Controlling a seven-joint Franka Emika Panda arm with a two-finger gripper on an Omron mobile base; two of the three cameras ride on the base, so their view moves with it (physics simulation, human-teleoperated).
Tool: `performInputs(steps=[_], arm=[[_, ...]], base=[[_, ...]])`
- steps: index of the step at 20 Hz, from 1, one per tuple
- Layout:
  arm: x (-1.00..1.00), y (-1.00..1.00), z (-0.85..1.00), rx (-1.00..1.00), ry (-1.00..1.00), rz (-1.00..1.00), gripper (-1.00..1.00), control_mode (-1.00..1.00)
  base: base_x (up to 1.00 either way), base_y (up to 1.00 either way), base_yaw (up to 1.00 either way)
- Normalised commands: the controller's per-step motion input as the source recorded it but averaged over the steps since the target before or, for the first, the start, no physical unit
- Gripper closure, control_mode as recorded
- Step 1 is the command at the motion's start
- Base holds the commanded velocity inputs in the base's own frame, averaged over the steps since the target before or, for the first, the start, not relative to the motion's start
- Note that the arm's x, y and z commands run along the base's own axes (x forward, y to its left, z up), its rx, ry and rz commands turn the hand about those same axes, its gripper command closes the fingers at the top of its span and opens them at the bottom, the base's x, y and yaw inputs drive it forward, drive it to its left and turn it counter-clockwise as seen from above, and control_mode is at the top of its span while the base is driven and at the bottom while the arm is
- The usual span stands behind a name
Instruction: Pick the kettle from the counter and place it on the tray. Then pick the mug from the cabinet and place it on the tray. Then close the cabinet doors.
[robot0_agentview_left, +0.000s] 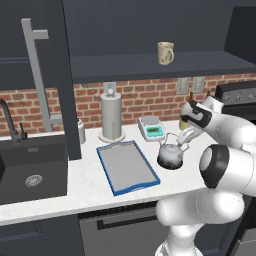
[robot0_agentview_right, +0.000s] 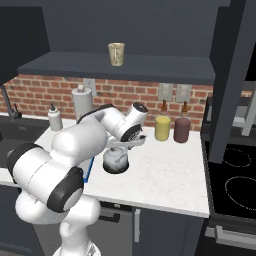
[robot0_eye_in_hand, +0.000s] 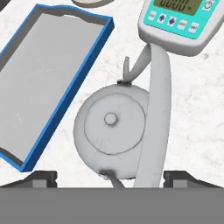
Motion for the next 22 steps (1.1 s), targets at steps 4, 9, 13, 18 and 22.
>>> performInputs(steps=[4, 9, 13, 18, 22], arm=[[0.0, -0.07, -0.1, 0.02, 0.0, 0.0, -1.0, -1.0], [0.0, -0.05, -0.12, 0.0, 0.0, 0.0, -1.0, -1.0], [0.0, 0.0, -0.24, 0.01, 0.0, 0.0, -1.0, -1.0], [0.0, 0.0, -0.18, 0.03, 0.0, 0.01, 1.0, -1.0], [0.0, 0.02, -0.06, 0.0, 0.0, 0.01, 1.0, -1.0]], base=[[0.0, 0.0, 0.0], [0.0, 0.0, 0.0], [0.0, 0.0, 0.0], [0.0, 0.0, 0.0], [0.0, 0.0, 0.0]])
